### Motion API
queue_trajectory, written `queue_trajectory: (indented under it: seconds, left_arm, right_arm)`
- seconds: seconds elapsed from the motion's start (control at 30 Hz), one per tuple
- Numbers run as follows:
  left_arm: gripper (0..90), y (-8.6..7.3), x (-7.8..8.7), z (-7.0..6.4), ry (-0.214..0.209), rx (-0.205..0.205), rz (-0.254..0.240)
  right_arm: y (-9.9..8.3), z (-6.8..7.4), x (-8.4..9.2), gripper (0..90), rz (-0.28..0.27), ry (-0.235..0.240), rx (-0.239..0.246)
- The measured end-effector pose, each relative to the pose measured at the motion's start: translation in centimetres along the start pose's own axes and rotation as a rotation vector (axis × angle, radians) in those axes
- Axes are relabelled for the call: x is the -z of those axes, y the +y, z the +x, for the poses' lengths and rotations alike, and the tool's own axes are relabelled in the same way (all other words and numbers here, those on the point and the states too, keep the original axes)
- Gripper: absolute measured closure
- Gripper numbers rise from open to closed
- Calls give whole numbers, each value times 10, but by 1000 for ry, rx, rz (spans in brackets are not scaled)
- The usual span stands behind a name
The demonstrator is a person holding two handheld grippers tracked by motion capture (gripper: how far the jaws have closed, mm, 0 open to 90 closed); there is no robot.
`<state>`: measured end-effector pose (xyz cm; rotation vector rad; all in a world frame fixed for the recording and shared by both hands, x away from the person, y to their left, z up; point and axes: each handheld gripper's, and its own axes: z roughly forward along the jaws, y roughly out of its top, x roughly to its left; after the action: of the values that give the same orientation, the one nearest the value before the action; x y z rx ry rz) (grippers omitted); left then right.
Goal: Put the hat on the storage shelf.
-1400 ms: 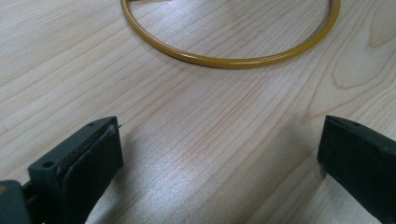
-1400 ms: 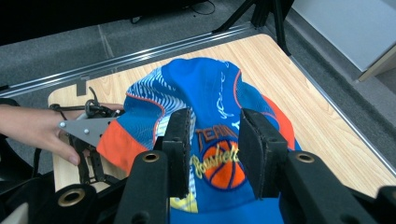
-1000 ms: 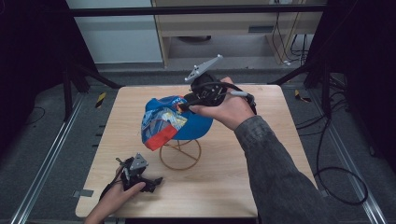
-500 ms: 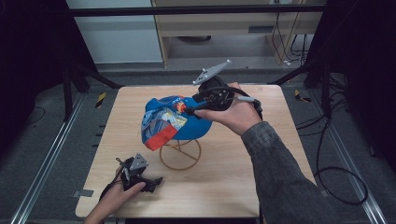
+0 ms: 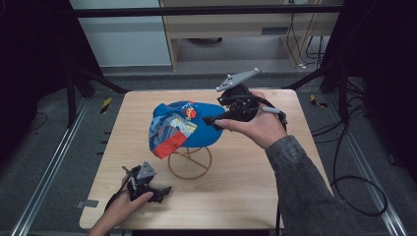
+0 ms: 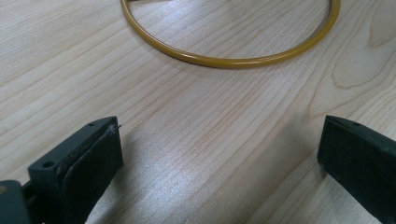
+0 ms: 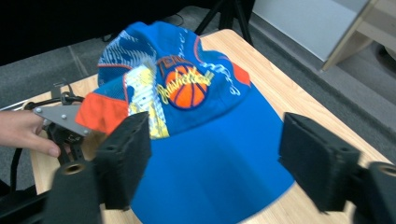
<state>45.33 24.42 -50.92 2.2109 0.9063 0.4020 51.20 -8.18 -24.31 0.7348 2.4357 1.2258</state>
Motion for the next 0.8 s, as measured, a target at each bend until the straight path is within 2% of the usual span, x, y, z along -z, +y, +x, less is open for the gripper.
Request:
queue_trajectory:
  seconds: [0.3,0.5,0.53,0.67,0.8]
  left_arm:
    - [0,0,0,0,0,1,-3]
    - [0,0,0,0,2,-1,-3]
    - [0,0,0,0,2,-1,-3]
    - [0,0,0,0,3,0,-4]
    - [0,0,0,0,4,1,-4]
  right_arm:
    - [-14,-9,13,64,-24,-56,-20]
    - [-26,-20,26,62,-61,-88,-45]
    - [-30,-23,30,67,-72,-106,-55]
    - [-38,-28,35,71,-81,-113,-63]
    - [-51,-30,43,101,-73,-156,-62]
